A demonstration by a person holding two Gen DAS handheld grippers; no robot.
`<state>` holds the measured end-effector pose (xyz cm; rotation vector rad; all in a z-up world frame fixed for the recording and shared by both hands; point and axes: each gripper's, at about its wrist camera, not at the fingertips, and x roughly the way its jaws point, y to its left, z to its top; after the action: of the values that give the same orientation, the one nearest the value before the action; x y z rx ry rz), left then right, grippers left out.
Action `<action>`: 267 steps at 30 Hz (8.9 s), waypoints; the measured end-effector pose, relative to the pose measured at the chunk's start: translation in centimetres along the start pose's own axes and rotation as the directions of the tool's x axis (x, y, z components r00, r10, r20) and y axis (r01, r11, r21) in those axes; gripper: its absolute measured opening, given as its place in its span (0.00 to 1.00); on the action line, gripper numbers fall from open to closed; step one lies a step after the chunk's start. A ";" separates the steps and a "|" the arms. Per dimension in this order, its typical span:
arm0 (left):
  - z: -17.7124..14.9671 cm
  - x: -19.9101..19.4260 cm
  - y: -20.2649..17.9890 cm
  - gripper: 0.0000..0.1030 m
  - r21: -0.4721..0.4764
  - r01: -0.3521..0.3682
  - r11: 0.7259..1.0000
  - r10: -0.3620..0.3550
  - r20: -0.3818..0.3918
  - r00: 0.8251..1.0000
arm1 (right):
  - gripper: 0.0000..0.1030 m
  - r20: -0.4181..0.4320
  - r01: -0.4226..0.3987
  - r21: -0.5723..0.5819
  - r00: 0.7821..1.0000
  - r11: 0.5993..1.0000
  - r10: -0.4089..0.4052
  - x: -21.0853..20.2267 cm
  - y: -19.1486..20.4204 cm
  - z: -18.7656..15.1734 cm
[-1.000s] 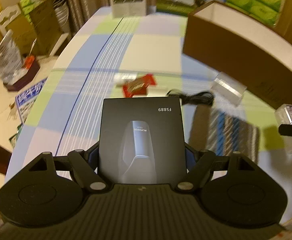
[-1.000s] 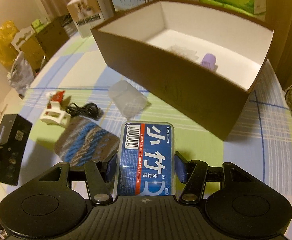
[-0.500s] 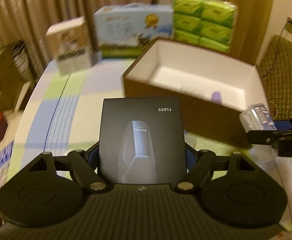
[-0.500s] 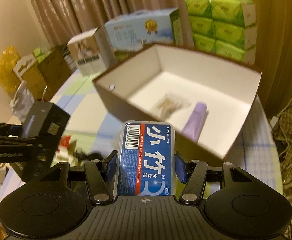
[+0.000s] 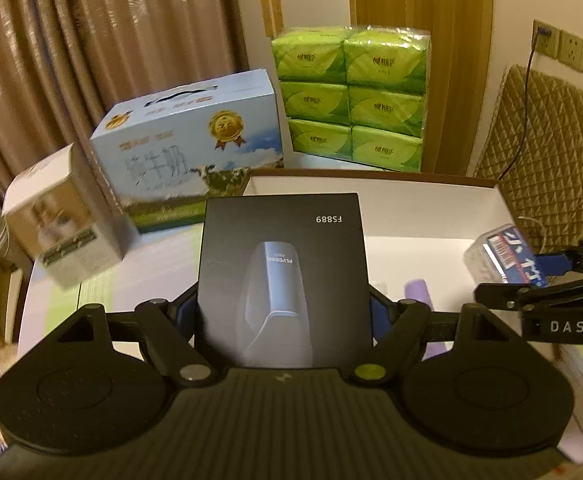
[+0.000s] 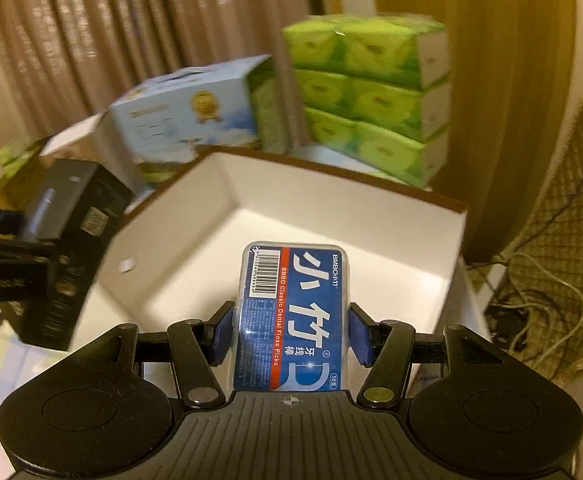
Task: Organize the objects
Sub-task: 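Carry the FLYCO box with the left tool while the right tool carries the toothpick pack into the box, then open both tools to release the items and withdraw from the box, then grasp the grey-blue knitted pouch with the right tool while the left tool grasps the white hair clip, then carry the knitted pouch with the right tool while the left tool carries the hair clip over the box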
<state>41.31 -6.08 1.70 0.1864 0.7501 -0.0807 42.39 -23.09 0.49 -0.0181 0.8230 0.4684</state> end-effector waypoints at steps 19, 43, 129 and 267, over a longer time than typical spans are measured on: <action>3.6 13.5 -1.8 0.74 0.177 0.051 0.983 -0.025 -0.149 0.988 | 0.53 -0.073 0.117 0.023 0.991 0.993 -0.115 7.4 -5.0 3.0; 4.0 17.7 -3.2 0.80 0.253 0.050 0.966 -0.008 -0.166 0.986 | 0.53 -0.070 0.163 -0.054 0.984 0.985 -0.167 10.5 -5.9 4.4; -21.6 -16.3 2.8 0.91 -0.354 -0.154 0.922 0.064 -0.254 0.965 | 0.98 -0.153 -0.285 -0.136 0.952 0.949 0.264 -8.5 9.0 -13.7; -8.7 -7.0 0.1 0.82 -0.154 0.110 0.982 -0.107 0.026 0.994 | 0.30 0.097 -0.198 0.072 0.977 0.978 0.191 -8.2 2.1 -6.0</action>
<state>30.43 -4.21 0.26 -0.0033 0.7452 -0.1267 32.53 -25.57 2.59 0.1593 0.7577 0.6154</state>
